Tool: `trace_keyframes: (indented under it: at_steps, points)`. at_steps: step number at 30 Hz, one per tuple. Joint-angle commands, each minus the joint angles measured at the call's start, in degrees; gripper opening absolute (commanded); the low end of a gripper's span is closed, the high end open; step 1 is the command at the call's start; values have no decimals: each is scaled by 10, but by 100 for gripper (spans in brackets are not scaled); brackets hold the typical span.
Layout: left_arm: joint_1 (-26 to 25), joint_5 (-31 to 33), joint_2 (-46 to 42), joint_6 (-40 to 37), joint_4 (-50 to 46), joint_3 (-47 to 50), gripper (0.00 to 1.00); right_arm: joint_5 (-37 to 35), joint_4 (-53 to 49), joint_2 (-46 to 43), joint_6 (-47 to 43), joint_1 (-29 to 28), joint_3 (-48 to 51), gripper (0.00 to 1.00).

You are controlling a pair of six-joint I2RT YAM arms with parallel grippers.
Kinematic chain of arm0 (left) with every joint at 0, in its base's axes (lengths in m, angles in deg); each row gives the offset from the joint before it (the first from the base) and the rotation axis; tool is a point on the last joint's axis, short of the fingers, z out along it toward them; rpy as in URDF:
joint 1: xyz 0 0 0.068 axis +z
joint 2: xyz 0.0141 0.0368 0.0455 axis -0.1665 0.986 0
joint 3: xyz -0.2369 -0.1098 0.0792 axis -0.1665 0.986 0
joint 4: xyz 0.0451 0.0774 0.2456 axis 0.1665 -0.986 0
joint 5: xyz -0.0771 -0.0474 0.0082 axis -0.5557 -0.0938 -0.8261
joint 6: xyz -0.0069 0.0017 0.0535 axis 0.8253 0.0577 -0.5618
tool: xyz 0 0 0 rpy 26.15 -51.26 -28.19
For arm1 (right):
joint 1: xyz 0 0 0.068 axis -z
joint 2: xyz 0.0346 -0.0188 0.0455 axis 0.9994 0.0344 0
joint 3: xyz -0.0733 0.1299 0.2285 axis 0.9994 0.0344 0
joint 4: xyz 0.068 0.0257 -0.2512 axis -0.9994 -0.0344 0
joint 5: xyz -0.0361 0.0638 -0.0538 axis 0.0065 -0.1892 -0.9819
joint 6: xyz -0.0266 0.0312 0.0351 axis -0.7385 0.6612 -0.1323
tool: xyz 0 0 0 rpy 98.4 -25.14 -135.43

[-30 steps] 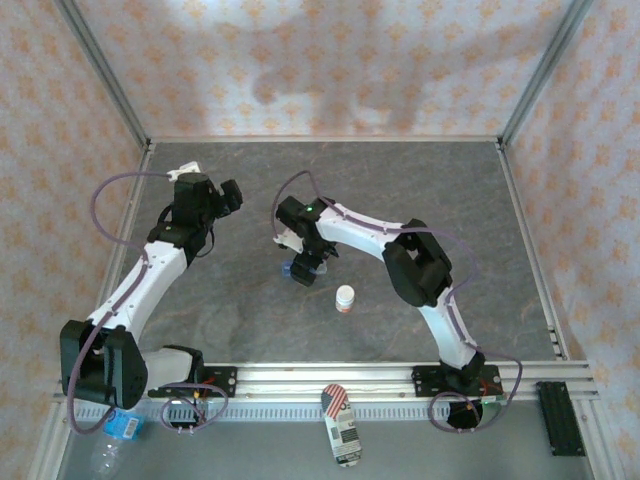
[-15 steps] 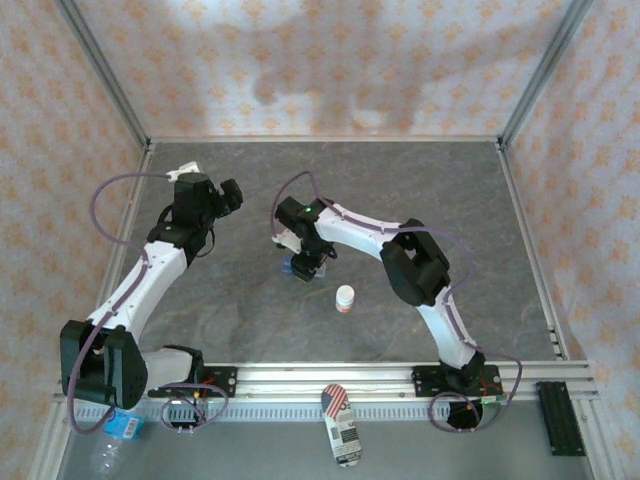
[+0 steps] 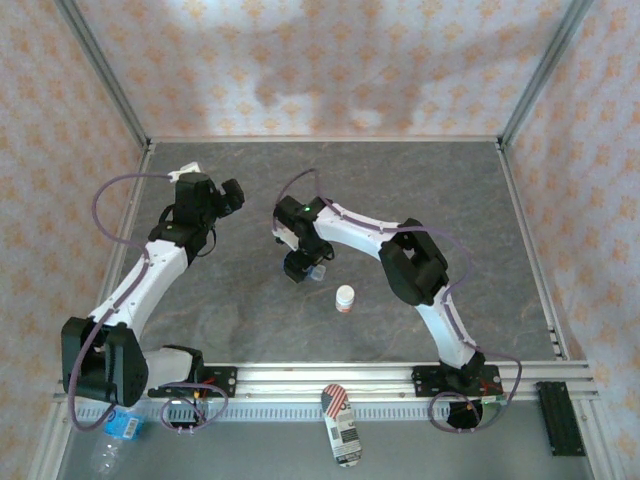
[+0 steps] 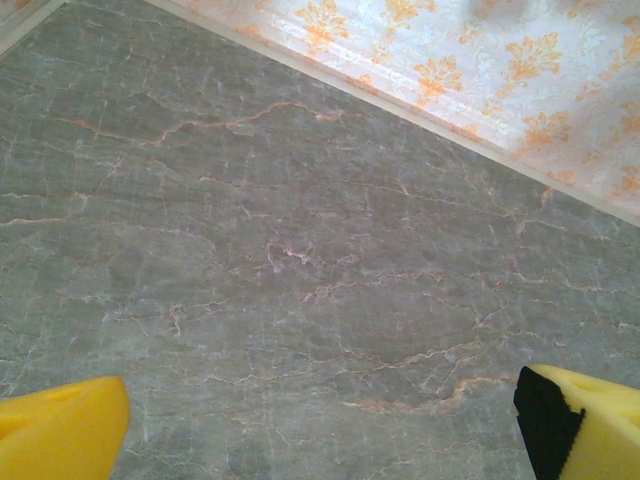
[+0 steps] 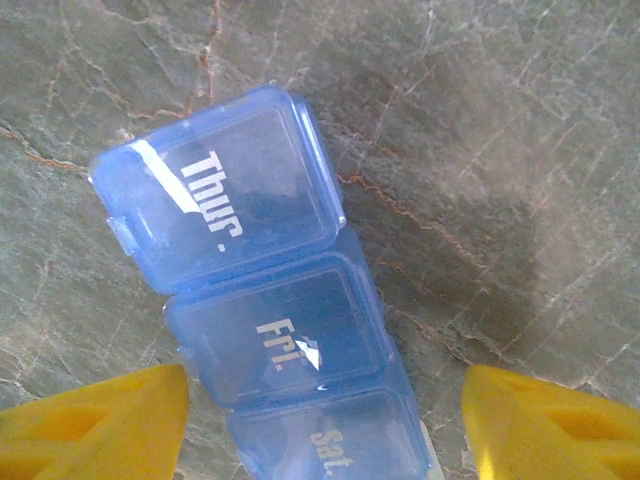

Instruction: Sort the pills into containers

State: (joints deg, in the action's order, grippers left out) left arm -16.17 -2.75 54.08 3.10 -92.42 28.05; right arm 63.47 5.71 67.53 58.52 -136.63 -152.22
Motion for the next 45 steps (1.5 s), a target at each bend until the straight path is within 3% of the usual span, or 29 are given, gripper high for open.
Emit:
trace_keyframes:
  at_steps: [1,19,29,37,45]
  points:
    - [7,-2,2,10,5,-14,100,-15,2,-24,-13,-3,21,73]
    - [6,-7,2,19,4,-17,100,-31,22,-49,-26,-4,80,64]
    - [7,-22,3,37,0,-23,100,-26,36,-69,-19,-3,94,42]
    - [12,-133,-8,116,-32,-44,100,-10,39,-110,11,19,99,34]
    - [20,-266,-34,273,60,18,100,37,52,-180,59,60,95,28]
